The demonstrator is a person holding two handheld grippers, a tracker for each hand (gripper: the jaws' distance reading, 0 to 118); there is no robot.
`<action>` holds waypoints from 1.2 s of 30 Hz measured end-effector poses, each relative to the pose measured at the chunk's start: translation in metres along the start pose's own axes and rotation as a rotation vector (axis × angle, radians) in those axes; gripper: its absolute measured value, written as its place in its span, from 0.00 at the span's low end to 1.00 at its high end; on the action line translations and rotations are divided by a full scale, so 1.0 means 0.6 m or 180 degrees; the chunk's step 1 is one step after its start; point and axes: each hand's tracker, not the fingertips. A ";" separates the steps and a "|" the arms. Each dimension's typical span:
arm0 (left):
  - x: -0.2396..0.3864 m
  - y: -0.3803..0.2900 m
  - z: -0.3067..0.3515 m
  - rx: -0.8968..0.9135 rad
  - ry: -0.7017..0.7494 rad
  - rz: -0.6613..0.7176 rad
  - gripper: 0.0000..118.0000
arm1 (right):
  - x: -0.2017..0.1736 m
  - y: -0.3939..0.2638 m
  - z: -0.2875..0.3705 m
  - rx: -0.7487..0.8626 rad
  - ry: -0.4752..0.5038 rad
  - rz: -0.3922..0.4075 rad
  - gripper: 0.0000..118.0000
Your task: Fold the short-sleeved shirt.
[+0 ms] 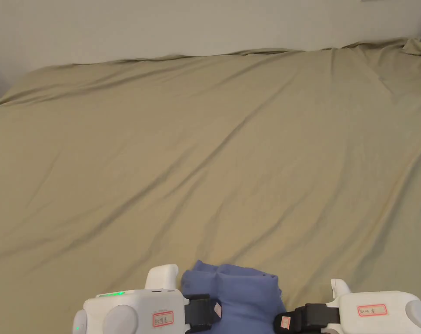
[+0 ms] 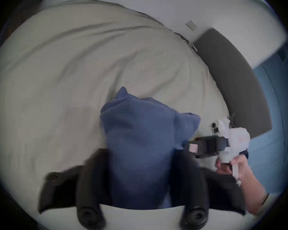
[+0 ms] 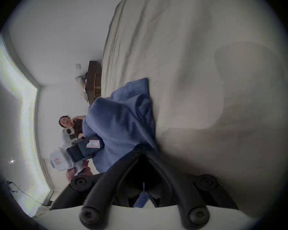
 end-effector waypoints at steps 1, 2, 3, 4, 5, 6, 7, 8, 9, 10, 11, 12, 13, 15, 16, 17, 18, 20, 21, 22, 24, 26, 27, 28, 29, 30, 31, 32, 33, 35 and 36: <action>-0.011 -0.004 0.005 0.0004 -0.0421 0.0355 0.35 | -0.004 -0.003 0.002 0.0005 0.0003 -0.0017 0.02; -0.030 -0.003 0.010 -0.0031 -0.0551 0.0550 0.34 | -0.011 -0.006 0.006 0.0023 -0.0052 -0.0010 0.02; -0.042 -0.003 0.020 -0.0084 -0.0517 0.0555 0.33 | -0.023 -0.010 0.012 0.0102 -0.0149 0.0103 0.02; -0.055 -0.004 0.034 -0.0030 -0.0436 0.0538 0.33 | -0.044 -0.020 0.025 0.0322 -0.0238 0.0337 0.02; -0.070 -0.003 0.051 -0.0041 -0.0374 0.0555 0.33 | -0.065 -0.029 0.042 0.0469 -0.0230 0.0537 0.02; -0.084 0.000 0.072 -0.0080 -0.0361 0.0551 0.33 | -0.083 -0.037 0.061 0.0602 -0.0120 0.0683 0.02; -0.108 0.002 0.104 -0.0047 -0.0329 0.0531 0.33 | -0.100 -0.045 0.087 0.0761 0.0103 0.0719 0.02; -0.130 0.005 0.133 0.0010 -0.0273 0.0489 0.33 | -0.112 -0.051 0.110 0.0878 0.0293 0.0723 0.02; -0.163 0.011 0.168 0.0040 -0.0203 0.0506 0.33 | -0.133 -0.062 0.135 0.0960 0.0430 0.0733 0.02; -0.198 0.017 0.202 0.0022 -0.0133 0.0532 0.33 | -0.147 -0.067 0.160 0.1055 0.0493 0.0786 0.02; -0.239 0.023 0.237 0.0061 0.0064 0.0569 0.33 | -0.160 -0.071 0.186 0.1163 0.0528 0.0887 0.02; -0.275 0.031 0.266 0.0049 0.0226 0.0597 0.33 | -0.171 -0.074 0.209 0.1250 0.0488 0.0985 0.02; -0.318 0.039 0.297 -0.0003 0.0417 0.0628 0.33 | -0.177 -0.075 0.235 0.1345 0.0416 0.1078 0.02; -0.402 0.055 0.349 -0.0070 0.0736 0.0772 0.33 | -0.192 -0.080 0.275 0.1496 0.0227 0.1201 0.02; -0.441 0.059 0.372 -0.0090 0.0911 0.0865 0.33 | -0.198 -0.085 0.292 0.1574 0.0119 0.1272 0.02; -0.473 0.060 0.389 -0.0117 0.1054 0.0893 0.33 | -0.195 -0.087 0.308 0.1662 0.0032 0.1322 0.02; -0.501 0.058 0.404 -0.0163 0.1232 0.0807 0.33 | -0.195 -0.093 0.320 0.1744 -0.0034 0.1347 0.02; -0.554 0.042 0.415 -0.0243 0.1828 0.0904 0.33 | -0.189 -0.106 0.335 0.1819 -0.0026 0.1284 0.02; -0.576 0.031 0.411 -0.0333 0.2074 0.1191 0.33 | -0.183 -0.110 0.335 0.1829 -0.0004 0.1226 0.02; -0.577 0.013 0.403 -0.0398 0.2214 0.1471 0.33 | -0.178 -0.115 0.335 0.1837 0.0002 0.1167 0.02; -0.583 -0.013 0.388 -0.0365 0.2159 0.1566 0.33 | -0.168 -0.123 0.331 0.1843 -0.0037 0.1094 0.02; -0.606 -0.015 0.381 -0.0198 0.2196 0.1503 0.33 | -0.159 -0.125 0.326 0.1812 -0.0118 0.1059 0.02; -0.602 -0.010 0.378 -0.0176 0.2276 0.1455 0.35 | -0.158 -0.126 0.324 0.1790 -0.0150 0.1050 0.02; -0.591 -0.003 0.374 -0.0194 0.2390 0.1361 0.52 | -0.158 -0.126 0.324 0.1775 -0.0194 0.1049 0.02; -0.574 0.008 0.370 -0.0380 0.2723 0.1064 0.83 | -0.160 -0.123 0.323 0.1765 -0.0245 0.1057 0.02; -0.556 0.021 0.372 -0.0523 0.3013 0.0738 0.98 | -0.164 -0.120 0.323 0.1760 -0.0315 0.1074 0.02; -0.529 0.033 0.386 -0.0465 0.3073 0.0337 1.00 | -0.172 -0.114 0.325 0.1761 -0.0500 0.1109 0.02; -0.496 0.050 0.400 -0.0078 0.3225 0.0027 1.00 | -0.183 -0.107 0.327 0.1779 -0.0737 0.1190 0.02; -0.445 0.072 0.419 0.0448 0.3436 -0.0270 1.00 | -0.194 -0.096 0.330 0.1808 -0.0993 0.1356 0.02; -0.327 0.107 0.448 0.1023 0.2927 -0.0388 1.00 | -0.218 -0.077 0.326 0.1893 -0.1624 0.1834 0.02; -0.279 0.125 0.459 0.1300 0.2606 -0.0340 1.00 | -0.231 -0.067 0.320 0.1938 -0.2016 0.1953 0.02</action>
